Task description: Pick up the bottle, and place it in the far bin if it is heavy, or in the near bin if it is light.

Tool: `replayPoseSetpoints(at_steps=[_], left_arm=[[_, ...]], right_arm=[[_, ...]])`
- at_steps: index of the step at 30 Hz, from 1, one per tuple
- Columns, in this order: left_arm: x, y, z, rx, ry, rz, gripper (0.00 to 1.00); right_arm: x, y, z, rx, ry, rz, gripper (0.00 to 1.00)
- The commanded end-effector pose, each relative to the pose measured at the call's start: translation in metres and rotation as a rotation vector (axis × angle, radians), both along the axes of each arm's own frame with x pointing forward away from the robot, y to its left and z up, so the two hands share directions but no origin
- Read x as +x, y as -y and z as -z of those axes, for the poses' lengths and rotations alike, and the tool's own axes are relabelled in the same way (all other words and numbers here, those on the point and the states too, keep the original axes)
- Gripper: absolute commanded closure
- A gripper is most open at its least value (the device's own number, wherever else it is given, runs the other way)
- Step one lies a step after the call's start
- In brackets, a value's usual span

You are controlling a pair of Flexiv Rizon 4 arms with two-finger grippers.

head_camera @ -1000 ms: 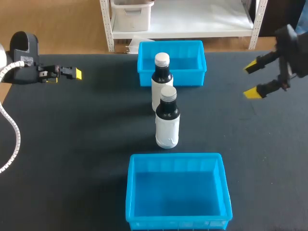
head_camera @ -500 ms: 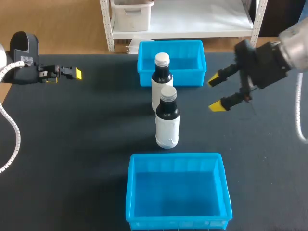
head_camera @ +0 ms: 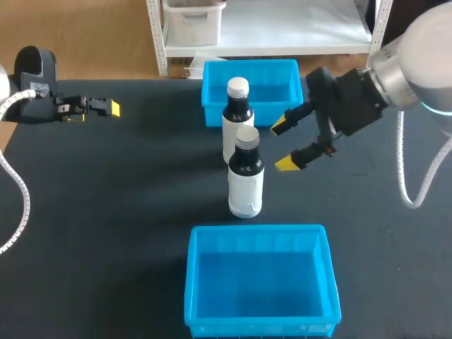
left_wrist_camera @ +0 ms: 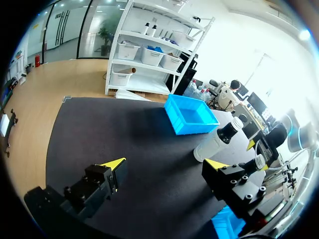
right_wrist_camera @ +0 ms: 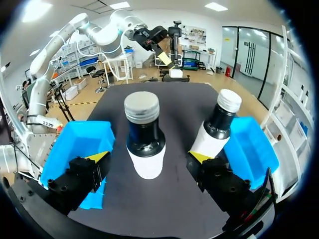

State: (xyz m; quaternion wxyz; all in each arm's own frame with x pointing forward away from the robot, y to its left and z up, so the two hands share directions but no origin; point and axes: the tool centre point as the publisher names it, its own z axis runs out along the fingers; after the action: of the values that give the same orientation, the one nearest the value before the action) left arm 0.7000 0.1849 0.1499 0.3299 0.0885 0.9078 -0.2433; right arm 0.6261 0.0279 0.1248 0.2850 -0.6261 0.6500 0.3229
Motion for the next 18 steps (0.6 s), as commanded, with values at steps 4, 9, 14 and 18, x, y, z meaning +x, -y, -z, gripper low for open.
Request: replayPoseSetpoints(at_steps=[4, 9, 14, 18], left_arm=[[0.000, 0.000, 0.000, 0.000, 0.000, 0.000, 0.00], [0.000, 0.000, 0.000, 0.000, 0.000, 0.000, 0.00], [0.000, 0.000, 0.000, 0.000, 0.000, 0.000, 0.00], [0.000, 0.000, 0.000, 0.000, 0.000, 0.000, 0.00]], right_arm=[[-0.004, -0.021, -0.001, 0.025, -0.014, -0.047, 0.00], [-0.011, -0.032, 0.001, 0.037, -0.026, -0.067, 0.00], [-0.014, -0.042, 0.004, 0.041, -0.035, -0.071, 0.00], [-0.015, -0.049, 0.006, 0.044, -0.041, -0.071, 0.00]])
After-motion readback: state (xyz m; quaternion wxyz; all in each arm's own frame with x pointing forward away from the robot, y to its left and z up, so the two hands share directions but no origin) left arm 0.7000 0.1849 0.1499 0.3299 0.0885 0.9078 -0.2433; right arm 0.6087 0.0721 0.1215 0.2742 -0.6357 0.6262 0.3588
